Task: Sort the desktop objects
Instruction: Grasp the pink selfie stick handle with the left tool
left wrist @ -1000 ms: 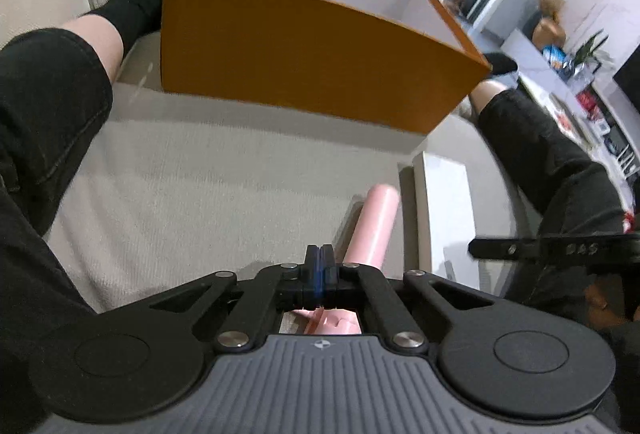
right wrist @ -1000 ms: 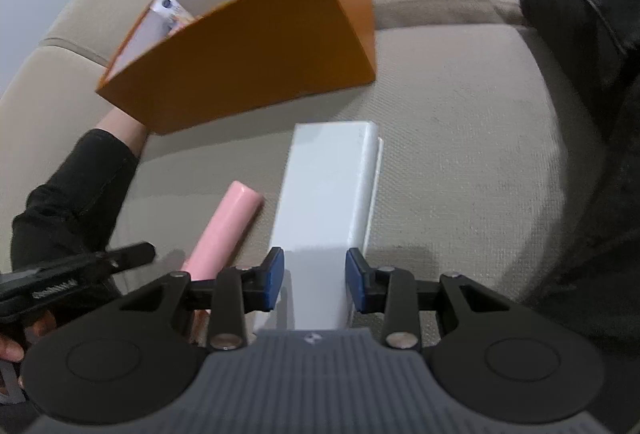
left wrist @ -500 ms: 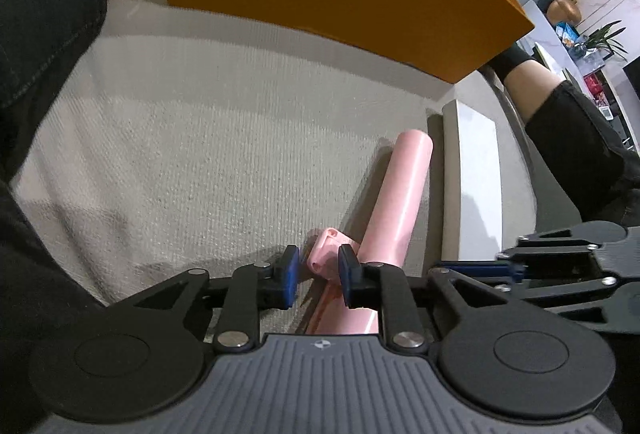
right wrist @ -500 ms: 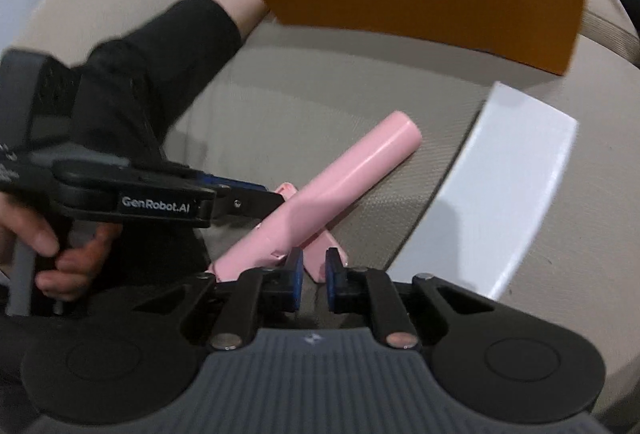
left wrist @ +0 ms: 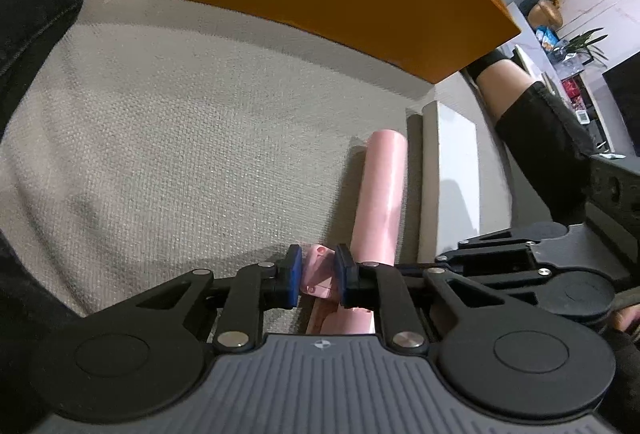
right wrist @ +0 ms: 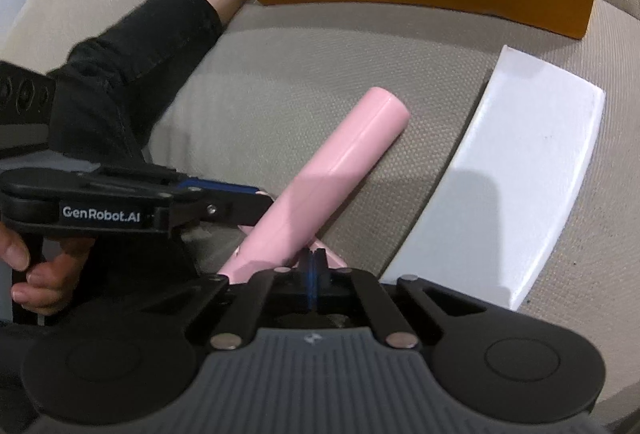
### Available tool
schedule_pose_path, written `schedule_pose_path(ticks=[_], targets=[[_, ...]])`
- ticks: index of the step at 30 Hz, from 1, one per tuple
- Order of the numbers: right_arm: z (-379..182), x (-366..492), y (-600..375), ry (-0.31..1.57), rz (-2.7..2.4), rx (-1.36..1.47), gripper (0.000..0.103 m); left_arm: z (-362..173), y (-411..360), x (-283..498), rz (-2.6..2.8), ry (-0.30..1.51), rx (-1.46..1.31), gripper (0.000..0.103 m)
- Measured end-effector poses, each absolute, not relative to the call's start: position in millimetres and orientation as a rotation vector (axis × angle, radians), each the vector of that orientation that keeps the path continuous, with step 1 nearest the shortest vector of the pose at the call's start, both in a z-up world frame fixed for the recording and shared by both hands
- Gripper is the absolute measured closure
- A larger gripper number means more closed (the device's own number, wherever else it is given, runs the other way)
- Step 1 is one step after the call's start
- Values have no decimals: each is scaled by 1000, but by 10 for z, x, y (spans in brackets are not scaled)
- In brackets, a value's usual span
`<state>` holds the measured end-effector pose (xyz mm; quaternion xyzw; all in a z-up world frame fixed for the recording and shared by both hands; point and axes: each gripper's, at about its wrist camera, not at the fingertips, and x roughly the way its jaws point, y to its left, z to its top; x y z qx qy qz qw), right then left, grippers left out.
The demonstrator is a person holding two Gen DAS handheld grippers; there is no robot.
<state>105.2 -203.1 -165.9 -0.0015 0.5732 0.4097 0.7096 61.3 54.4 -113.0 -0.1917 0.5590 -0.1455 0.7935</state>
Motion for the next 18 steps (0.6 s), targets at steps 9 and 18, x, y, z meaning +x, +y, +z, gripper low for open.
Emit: schedule_pose_path(ticks=[9,18], targets=[[-1528,1261,-1876,1147,893,63,103,-621,629,546,-251,1021,-391,94],[-1600,1291,-1953,1170,831,81,99,-641,167,579,-277,986,-260,91]])
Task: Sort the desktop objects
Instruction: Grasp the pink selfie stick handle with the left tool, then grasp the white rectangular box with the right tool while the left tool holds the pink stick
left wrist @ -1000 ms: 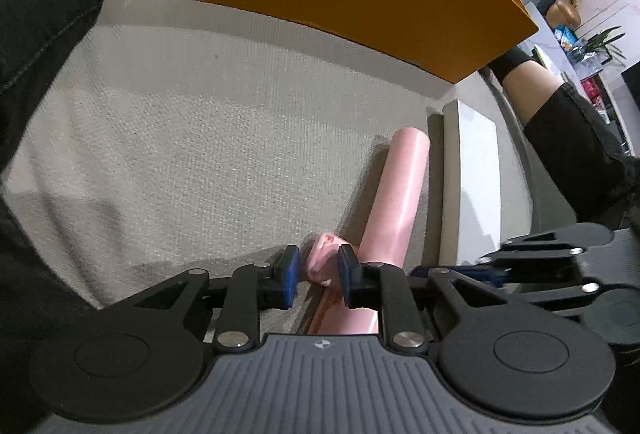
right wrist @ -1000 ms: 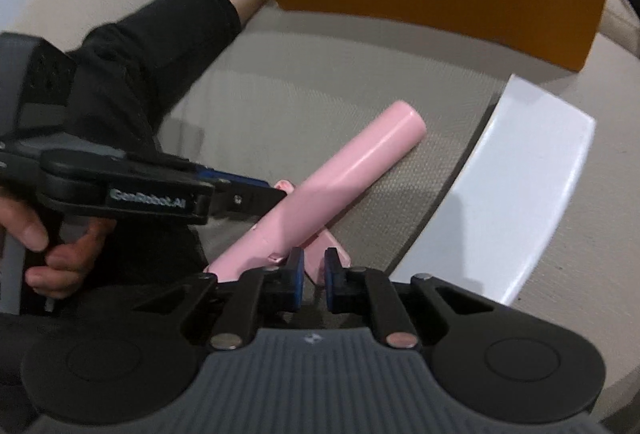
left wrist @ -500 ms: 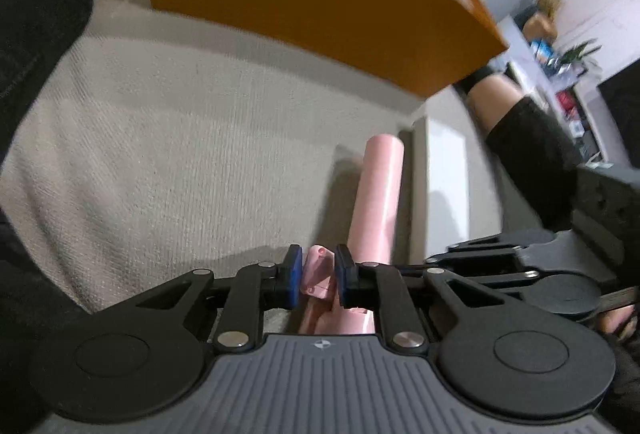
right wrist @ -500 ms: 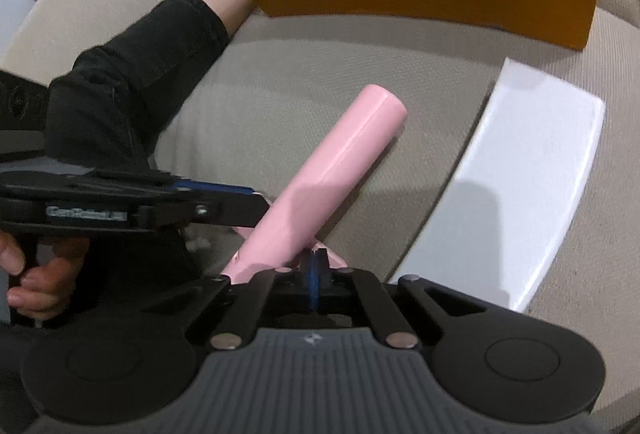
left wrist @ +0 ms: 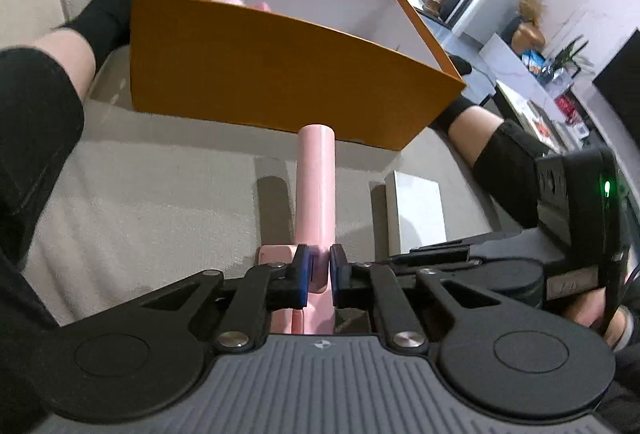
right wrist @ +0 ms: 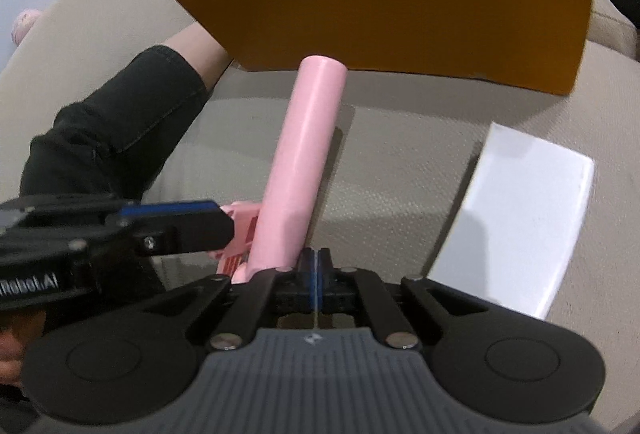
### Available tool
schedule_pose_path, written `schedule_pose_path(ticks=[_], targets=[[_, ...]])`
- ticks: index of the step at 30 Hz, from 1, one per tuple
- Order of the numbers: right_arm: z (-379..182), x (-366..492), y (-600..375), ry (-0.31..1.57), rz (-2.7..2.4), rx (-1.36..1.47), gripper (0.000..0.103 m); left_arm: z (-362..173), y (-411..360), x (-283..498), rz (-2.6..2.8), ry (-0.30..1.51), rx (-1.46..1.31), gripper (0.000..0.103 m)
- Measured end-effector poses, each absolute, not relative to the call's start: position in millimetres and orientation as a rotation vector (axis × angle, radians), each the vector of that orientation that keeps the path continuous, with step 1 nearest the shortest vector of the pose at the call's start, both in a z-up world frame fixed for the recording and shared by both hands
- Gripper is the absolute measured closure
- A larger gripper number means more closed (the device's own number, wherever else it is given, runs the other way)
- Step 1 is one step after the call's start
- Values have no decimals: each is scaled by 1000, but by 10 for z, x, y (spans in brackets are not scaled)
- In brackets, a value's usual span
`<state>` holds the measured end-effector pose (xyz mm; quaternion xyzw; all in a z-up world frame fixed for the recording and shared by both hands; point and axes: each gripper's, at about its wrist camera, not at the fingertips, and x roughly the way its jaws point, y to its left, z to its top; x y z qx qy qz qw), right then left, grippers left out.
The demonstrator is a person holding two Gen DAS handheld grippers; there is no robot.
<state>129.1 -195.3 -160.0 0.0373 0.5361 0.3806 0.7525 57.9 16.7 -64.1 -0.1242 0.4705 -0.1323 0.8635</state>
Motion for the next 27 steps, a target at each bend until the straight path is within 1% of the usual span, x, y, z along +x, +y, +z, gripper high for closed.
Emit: schedule_pose_path(ticks=[5,6,8,10,12,14,16,19,22,24,25,26,27], targets=[[-1569,1246,-1991,1153,813,81,99,-602,121,483,-277,989,-175,88],[-1559,1235,-1989,1151,810,78,99,-617,110,478,-273,996,-174,86],[-1541,1219,-2000,1146,808,80,99,-647,94,467,-249,1000,-161,74],[-1550,1220,-1983,1144,807,81,99,-654,88,456,-231,991,-143,70],[-1550,1218,-1948,1142,811,85,99,-652,69,455,-226,987,-125,69],[-1566,1219,-1884,1137,824,96,100,-671,24,462,-209,974,-81,64],[-1559,1227,-1876,1128,816,99,101,-729,-2,492,-197,979,-65,65],[-1574,1255,-1888,1134,807,109,101,-783,19,514,-186,985,-71,59],[-1544,1248,-1908,1129,792,101,100,-771,-34,501,-184,972,-23,59],[-1463,1214,-2018,1100,774,103,98,-759,-120,477,-182,955,52,59],[-1407,1199,-2081,1079,762,119,92,-753,-169,463,-186,948,94,59],[-1361,1191,-2151,1064,747,132,90,-751,-210,450,-186,941,125,59],[-1317,1183,-2230,1047,723,144,85,-755,-251,442,-182,936,157,59]])
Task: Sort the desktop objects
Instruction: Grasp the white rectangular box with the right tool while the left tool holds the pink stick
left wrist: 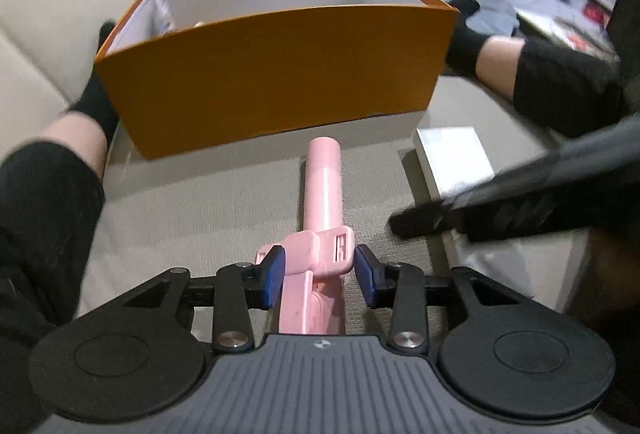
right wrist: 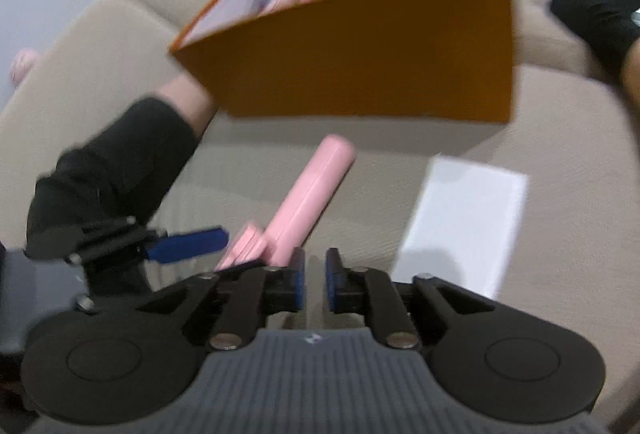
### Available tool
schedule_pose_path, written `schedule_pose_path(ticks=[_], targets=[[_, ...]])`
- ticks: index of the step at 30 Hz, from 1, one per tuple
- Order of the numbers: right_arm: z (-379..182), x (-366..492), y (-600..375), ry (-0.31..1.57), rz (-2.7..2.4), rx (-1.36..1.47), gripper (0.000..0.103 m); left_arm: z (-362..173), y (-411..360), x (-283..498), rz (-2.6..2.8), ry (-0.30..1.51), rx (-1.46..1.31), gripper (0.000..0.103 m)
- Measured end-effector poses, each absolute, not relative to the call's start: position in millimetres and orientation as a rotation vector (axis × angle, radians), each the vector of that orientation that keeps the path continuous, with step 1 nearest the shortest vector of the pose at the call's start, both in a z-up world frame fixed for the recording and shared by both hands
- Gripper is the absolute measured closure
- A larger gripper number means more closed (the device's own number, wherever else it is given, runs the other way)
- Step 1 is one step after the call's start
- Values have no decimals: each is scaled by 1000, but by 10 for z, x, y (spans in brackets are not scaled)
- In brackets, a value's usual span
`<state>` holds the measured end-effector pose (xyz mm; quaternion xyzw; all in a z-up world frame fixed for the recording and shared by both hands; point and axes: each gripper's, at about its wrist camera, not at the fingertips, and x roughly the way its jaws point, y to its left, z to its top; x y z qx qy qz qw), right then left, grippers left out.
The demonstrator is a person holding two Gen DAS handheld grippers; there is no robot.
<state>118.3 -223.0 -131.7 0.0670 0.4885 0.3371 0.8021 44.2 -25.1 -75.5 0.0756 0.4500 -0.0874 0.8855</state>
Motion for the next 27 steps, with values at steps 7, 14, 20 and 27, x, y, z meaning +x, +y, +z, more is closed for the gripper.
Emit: schedule_pose_path(ticks=[7,14,20,27], targets=[[-1309,1213,-2746,1059,542,232,66,-853,-430,454,-153,938,303,58],[-1302,1205,-2965,1077,471,247,58,-831,-330,477,-149,945,247,61],[-1642,1337,-2988,1214,491,374,46,-783,-136,531,-161,963,114,61],[-1700,1410,-2896,1219,513,381,44,-747,207,612,-176,983,-117,62]])
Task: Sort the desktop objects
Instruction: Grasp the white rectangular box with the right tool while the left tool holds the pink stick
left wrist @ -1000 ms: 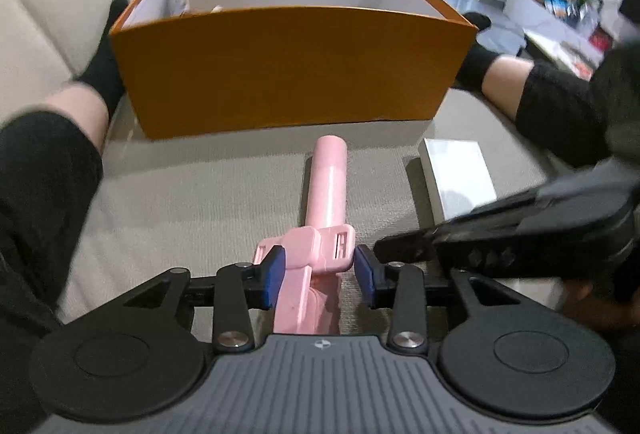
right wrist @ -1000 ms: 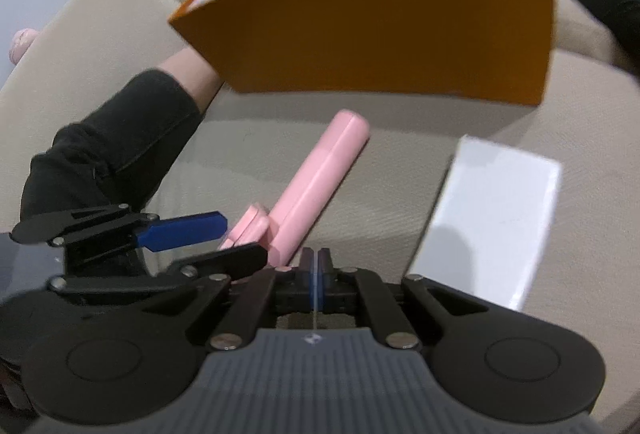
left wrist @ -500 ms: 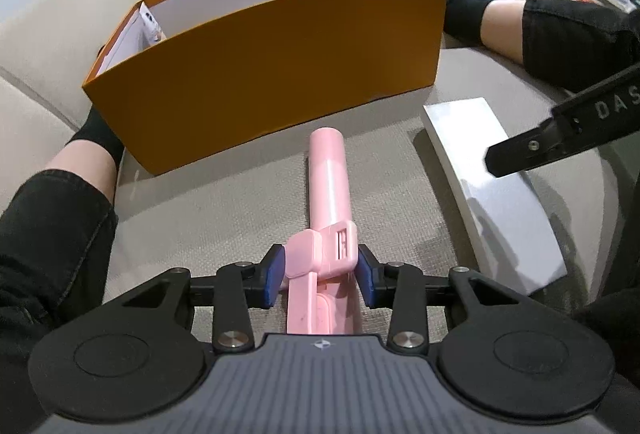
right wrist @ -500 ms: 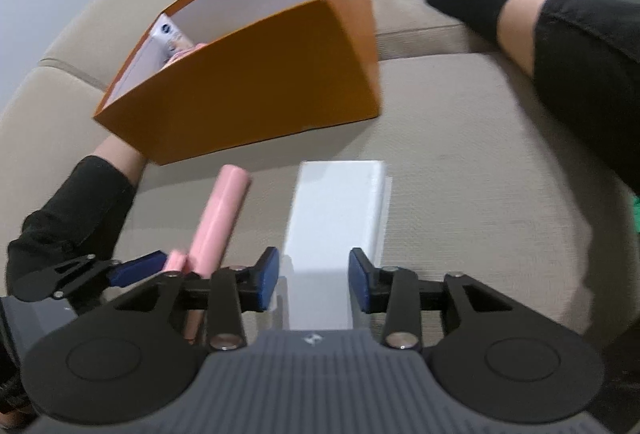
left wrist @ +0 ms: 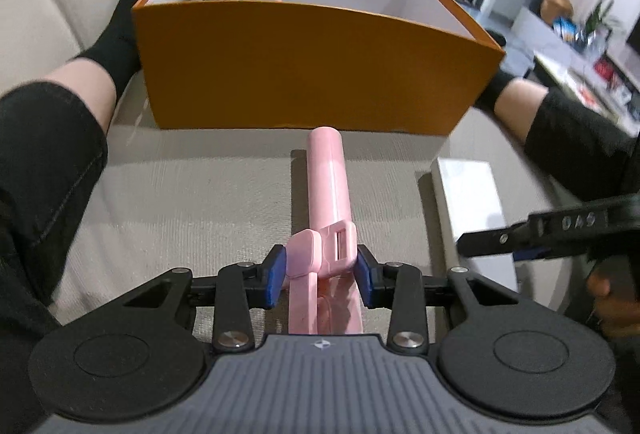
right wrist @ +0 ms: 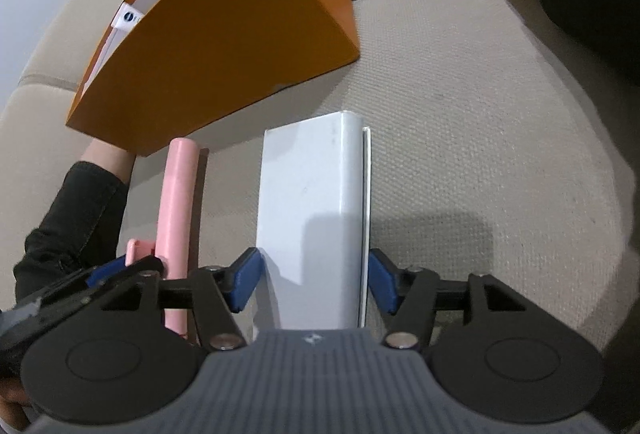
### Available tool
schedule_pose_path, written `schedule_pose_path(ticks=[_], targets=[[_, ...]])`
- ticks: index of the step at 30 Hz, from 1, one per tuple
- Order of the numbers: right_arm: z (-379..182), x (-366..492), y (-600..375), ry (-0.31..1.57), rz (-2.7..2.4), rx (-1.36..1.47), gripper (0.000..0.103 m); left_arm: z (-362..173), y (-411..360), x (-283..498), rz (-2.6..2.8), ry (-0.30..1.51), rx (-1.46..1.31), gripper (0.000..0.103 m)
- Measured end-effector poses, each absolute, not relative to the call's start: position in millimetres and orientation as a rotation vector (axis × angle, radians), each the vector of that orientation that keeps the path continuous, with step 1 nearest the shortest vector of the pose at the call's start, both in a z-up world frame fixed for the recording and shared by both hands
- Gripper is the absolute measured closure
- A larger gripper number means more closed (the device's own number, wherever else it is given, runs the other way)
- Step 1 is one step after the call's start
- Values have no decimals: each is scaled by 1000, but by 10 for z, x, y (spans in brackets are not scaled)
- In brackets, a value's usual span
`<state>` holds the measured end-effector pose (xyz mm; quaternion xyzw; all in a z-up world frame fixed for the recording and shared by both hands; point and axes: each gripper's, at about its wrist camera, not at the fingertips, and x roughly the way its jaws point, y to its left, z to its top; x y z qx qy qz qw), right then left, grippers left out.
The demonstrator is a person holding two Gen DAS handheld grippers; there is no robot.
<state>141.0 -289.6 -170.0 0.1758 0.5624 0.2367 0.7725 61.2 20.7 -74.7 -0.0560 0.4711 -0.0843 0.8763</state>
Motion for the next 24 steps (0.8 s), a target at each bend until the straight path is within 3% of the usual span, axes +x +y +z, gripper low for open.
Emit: schedule_pose_path(ticks=[5,8,15,24], targets=[[-1540,1361,-2775,1181,539,307,63,-746,304,622,-183,983,-180,62],[-1402,1294,-2628,1177,572,237,68,-742,358,621,-181,980,-212,64],[-1245,1085,-2109,1121,658,-23,70,-739,448,605,-180,976,-272,66],[-1403,1220,-1934,1180,708,44,66,-736,558,521,-169,949,-321,73]])
